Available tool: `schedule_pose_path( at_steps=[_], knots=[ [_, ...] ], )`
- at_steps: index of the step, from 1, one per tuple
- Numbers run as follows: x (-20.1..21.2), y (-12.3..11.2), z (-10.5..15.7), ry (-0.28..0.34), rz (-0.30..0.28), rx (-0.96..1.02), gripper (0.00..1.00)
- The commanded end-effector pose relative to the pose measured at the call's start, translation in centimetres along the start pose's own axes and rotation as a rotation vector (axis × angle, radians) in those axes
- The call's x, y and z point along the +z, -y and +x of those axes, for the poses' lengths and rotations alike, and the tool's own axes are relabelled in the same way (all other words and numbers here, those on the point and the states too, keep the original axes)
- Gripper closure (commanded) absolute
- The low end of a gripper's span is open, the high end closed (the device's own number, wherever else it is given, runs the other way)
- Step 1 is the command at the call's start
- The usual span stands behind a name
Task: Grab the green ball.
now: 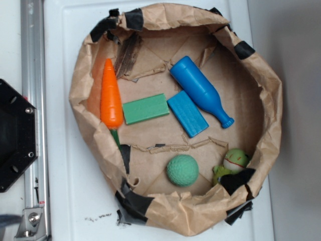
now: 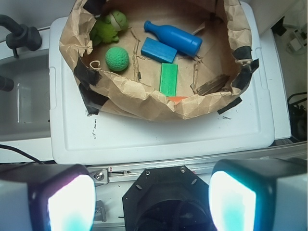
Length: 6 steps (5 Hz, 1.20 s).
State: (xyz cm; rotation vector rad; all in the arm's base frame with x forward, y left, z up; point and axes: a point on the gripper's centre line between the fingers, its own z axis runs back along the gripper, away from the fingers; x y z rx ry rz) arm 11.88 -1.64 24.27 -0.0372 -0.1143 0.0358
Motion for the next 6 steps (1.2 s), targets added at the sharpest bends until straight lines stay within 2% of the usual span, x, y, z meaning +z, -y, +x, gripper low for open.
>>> schedule_pose_path(
  at_steps=[1, 2, 3, 4, 5, 6],
  knots=[
    [0.0, 0.0, 0.0, 0.000, 0.000, 0.000, 0.00],
    [-2.2, -1.0, 3.4, 0.067, -0.036, 0.128, 0.00],
    [-4.5, -1.4, 6.1, 0.055, -0.026, 0.189, 0.00],
    [-7.3, -1.3, 8.6, 0.034, -0.051, 0.267, 0.00],
    [-10.7, -0.9, 9.8, -0.018, -0.020, 0.358, 0.00],
    [-14.4, 0.0, 10.3, -0.064, -0.016, 0.345, 0.00]
  ],
)
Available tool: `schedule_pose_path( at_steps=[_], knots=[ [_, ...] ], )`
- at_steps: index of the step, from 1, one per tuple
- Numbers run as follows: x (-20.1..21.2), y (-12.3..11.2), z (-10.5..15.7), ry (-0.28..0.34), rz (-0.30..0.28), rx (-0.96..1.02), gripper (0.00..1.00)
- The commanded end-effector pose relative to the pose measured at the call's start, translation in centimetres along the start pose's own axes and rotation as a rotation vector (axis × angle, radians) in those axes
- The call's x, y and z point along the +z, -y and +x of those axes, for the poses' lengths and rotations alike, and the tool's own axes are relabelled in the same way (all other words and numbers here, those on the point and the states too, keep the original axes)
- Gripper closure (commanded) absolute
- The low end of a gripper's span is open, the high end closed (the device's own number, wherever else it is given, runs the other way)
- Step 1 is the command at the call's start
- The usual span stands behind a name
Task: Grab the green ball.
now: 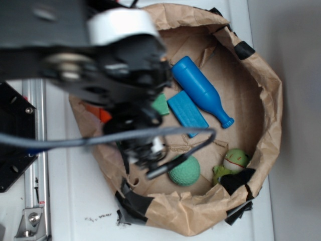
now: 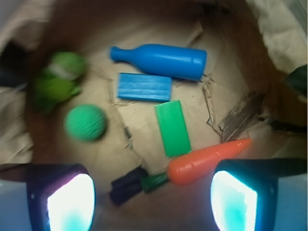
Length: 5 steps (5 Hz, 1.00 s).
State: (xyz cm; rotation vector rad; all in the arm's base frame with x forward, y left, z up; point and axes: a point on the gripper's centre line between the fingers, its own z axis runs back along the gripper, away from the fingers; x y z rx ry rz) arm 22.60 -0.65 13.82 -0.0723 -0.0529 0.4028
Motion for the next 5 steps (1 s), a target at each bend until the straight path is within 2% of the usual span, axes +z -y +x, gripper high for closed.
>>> schedule_pose_path(
  at_steps=[1, 2, 3, 4, 5],
  knots=[
    [-5.5, 3.7, 0.3, -0.097, -0.023, 0.088, 0.00],
    [-7.4, 6.1, 0.8, -0.105, -0.022, 0.059, 0.00],
    [-9.6, 9.2, 0.3, -0.098, -0.094, -0.043, 0.00],
    [-10.0, 11.7, -0.6, -0.096, -0.170, -0.133, 0.00],
    [-11.4, 11.8, -0.6, -0.083, -0.138, -0.202, 0.00]
  ],
)
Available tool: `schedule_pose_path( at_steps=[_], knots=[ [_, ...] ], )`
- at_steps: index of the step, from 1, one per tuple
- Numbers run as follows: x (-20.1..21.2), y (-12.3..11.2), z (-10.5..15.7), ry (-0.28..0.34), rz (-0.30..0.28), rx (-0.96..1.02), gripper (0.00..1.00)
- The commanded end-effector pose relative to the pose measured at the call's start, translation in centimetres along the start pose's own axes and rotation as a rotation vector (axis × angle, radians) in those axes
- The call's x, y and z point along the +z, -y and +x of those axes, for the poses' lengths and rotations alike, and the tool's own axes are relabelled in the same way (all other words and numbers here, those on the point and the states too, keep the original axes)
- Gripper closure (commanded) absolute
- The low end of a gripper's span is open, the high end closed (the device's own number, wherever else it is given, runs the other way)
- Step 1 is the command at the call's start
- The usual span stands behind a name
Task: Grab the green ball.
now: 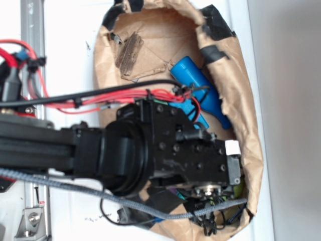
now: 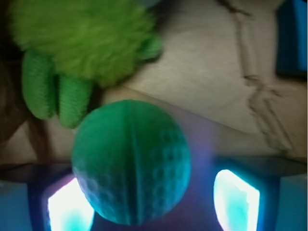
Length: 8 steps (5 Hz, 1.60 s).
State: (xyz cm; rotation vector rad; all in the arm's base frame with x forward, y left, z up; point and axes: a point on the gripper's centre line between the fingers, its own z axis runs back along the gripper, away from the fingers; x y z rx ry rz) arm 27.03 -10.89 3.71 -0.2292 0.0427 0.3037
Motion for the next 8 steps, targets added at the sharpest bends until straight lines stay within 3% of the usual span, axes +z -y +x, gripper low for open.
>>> schedule_pose_path(
  at_steps=[1, 3, 4, 5, 6, 7, 8],
  knots=[
    [-0.9, 0.6, 1.4, 0.069, 0.068, -0.167, 1.00],
    [2.2, -1.0, 2.1, 0.135, 0.101, -0.183, 1.00],
    [5.1, -3.0, 0.6, 0.182, 0.133, -0.205, 1.00],
    [10.5, -6.9, -0.6, 0.280, 0.223, -0.326, 1.00],
    [14.5, -9.9, -1.1, 0.295, 0.268, -0.396, 1.00],
    [16.3, -10.4, -1.2, 0.292, 0.279, -0.508, 1.00],
    [16.4, -8.3, -1.6, 0.237, 0.250, -0.539, 1.00]
  ],
)
